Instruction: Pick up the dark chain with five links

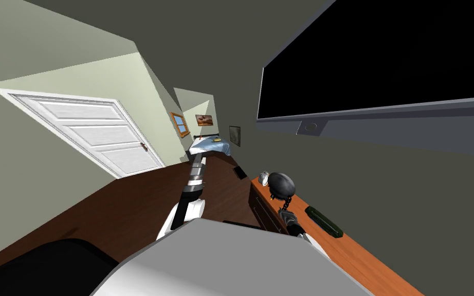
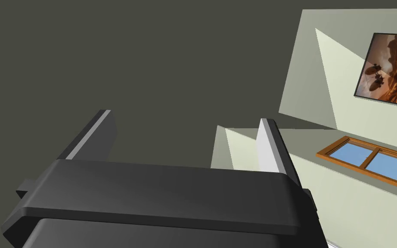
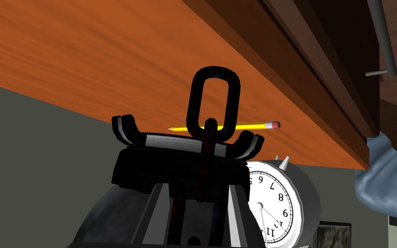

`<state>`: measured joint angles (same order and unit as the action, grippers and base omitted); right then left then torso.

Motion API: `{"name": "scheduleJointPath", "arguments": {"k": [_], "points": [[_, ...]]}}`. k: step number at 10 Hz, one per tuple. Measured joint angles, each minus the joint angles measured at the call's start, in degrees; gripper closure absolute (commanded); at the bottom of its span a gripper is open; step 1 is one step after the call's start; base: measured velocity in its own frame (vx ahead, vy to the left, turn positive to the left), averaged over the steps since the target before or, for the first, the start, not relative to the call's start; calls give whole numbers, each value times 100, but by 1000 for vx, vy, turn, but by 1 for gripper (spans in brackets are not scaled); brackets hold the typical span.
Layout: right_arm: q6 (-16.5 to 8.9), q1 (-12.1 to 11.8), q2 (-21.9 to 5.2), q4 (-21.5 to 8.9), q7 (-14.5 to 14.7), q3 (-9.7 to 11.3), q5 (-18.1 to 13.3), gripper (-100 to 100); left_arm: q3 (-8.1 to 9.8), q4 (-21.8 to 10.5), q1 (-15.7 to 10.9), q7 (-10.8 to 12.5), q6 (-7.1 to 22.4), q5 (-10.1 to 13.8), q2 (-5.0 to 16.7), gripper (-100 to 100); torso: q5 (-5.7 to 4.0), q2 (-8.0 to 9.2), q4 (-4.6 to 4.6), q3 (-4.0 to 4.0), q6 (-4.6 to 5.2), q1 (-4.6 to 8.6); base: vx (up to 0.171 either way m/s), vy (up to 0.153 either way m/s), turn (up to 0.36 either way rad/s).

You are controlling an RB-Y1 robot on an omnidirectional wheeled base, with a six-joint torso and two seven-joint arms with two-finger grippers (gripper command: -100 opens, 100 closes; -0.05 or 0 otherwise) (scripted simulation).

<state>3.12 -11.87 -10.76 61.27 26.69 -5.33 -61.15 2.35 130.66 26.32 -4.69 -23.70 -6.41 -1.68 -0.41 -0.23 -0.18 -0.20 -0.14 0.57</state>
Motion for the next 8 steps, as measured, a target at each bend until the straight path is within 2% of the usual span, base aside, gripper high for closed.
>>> {"name": "scheduleJointPath", "arguments": {"k": [2,4,7,8], "points": [[-291,-84,141,154,-249,-86,-213,100,-1,0,-1,0,0,0,0,0,0,8,4,5,-9,-2,-117,-69,289],[-565,-132,207,287,-491,-78,-344,100,0,0,0,0,0,0,0,0,2,-5,3,-1,-3,-6,-105,-54,313],[-1034,-227,356,531,-876,-87,-582,100,0,0,0,0,0,0,0,0,3,0,4,2,-1,-6,-84,-38,156],[-1075,-228,364,541,-907,-84,-593,0,0,0,1,0,0,0,0,0,5,-16,1,-6,6,-11,-9,-4,-13]]}}
